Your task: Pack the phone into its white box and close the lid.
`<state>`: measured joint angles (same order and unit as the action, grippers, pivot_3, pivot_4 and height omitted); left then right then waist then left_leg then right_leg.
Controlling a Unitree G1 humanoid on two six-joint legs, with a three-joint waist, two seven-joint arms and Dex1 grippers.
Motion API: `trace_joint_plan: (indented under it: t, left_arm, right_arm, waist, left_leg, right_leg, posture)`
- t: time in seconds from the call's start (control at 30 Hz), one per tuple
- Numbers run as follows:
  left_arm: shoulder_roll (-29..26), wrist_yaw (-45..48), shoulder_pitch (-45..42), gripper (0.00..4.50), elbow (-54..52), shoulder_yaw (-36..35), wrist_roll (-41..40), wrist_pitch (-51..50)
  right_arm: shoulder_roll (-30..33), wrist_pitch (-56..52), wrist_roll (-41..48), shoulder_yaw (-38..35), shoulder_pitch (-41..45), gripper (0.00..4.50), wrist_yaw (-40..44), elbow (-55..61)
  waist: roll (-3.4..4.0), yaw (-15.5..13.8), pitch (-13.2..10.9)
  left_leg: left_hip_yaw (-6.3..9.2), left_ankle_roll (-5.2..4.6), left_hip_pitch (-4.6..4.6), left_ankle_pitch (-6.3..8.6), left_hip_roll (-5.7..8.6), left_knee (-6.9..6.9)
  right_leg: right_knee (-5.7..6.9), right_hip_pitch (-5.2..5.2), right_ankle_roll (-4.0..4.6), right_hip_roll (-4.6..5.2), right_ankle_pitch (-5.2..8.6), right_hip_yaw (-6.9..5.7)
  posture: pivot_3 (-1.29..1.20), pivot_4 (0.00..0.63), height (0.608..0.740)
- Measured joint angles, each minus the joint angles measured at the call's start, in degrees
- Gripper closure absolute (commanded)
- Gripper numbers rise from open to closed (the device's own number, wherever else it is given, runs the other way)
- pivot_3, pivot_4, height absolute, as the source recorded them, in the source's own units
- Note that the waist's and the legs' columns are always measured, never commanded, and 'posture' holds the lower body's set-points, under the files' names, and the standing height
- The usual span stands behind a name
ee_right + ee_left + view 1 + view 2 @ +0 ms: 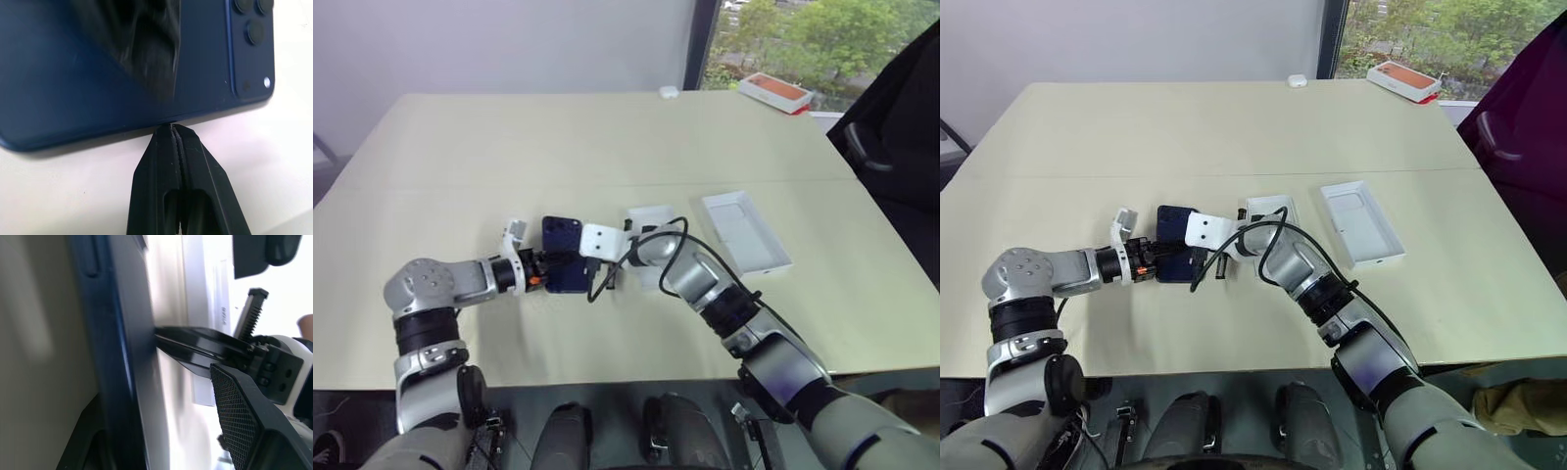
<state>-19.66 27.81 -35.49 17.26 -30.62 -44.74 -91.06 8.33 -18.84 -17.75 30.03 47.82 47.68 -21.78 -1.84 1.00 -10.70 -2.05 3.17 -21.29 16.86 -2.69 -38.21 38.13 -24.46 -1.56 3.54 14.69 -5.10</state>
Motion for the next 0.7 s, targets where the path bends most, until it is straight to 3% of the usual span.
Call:
trace_joint_plan:
  t: [0.7]
  left_arm:
    - [-2.7, 1.5, 5.0, 2.02, -2.9, -1.9, -2.2, 3.9]
  right_arm:
    - [0.5, 1.0, 0.0, 0.0, -0.8, 4.44, -0.7, 0.3]
  waist:
    - [0.01, 0.2, 0.0]
  left_leg:
    - [0.02, 0.04, 0.0, -0.02, -0.05, 0.03]
  right_leg:
    - [-0.02, -0.02, 0.01, 0.02, -0.01, -0.01]
  posture:
    - [0.0, 0.15, 0.74]
